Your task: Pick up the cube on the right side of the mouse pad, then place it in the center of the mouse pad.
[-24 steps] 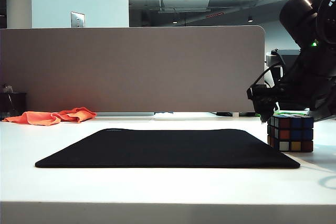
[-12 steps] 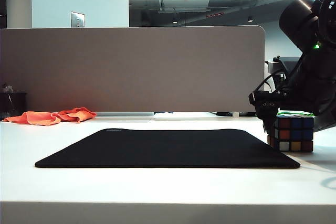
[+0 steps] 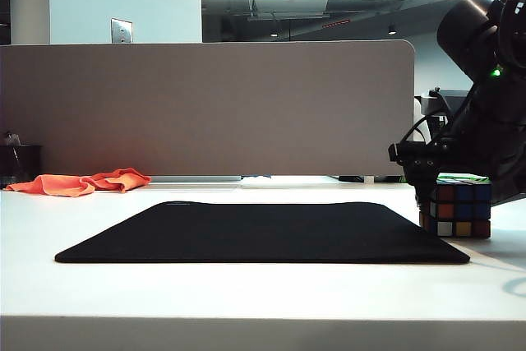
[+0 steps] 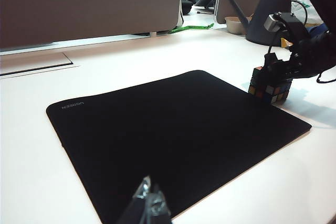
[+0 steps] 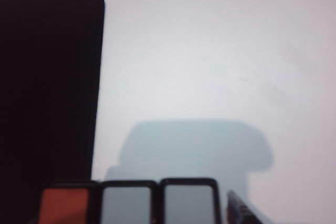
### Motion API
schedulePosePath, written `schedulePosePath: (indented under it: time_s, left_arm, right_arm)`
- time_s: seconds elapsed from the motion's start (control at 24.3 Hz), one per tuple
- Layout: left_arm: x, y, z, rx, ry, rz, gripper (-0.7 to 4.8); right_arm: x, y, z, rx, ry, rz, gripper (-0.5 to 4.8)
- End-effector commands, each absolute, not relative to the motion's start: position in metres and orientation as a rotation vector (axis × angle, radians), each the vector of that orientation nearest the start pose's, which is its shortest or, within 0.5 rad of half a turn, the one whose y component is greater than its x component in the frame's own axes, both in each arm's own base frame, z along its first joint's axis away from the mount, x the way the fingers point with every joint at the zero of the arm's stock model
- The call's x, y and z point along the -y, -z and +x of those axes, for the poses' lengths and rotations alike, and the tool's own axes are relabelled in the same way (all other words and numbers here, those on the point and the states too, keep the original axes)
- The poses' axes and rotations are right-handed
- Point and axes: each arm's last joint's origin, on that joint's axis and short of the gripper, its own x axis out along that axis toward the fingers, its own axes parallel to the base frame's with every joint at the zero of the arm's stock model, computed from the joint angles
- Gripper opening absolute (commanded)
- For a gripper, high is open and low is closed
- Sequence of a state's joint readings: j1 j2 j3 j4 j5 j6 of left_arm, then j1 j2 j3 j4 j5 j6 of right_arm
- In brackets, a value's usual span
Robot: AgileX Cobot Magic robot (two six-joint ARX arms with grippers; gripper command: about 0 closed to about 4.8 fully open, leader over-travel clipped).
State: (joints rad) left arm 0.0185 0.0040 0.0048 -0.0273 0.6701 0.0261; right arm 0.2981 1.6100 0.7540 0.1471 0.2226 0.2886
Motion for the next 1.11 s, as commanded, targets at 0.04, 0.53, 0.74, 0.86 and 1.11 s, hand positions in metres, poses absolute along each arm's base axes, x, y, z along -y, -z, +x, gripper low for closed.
schedulePosePath:
  time_s: [0.04,0.53,0.74,0.86,1.11]
  left_arm:
    - [0.016,-0.164,0.092,-0.009,0.65,0.019,-0.06]
    - [0.016,-0.164,0.092,-0.009,0.651,0.019,-0.06]
    - [0.016,-0.164,0.092,-0.009,0.651,0.019,-0.06]
    - [0.016,-0.164,0.092,-0.009,0.651,0.019,-0.06]
    - [0.016,-0.164,0.092,-0.009,0.65,0.019,-0.06]
  right_arm:
    - [-0.085,-0.162,0.298,-0.674,0.025,0.102,2.73]
    - [-0.087,-0.174,0.302,-0.573,-0.005,0.137,2.58]
    - [-0.09,-0.195,0.303,-0.458,-0.116,0.195,2.6]
    - [-0.093,-0.202,0.303,-0.421,-0.182,0.22,2.6]
    - [-0.122,-0.222,0.303,-0.376,-0.275,0.255,2.6]
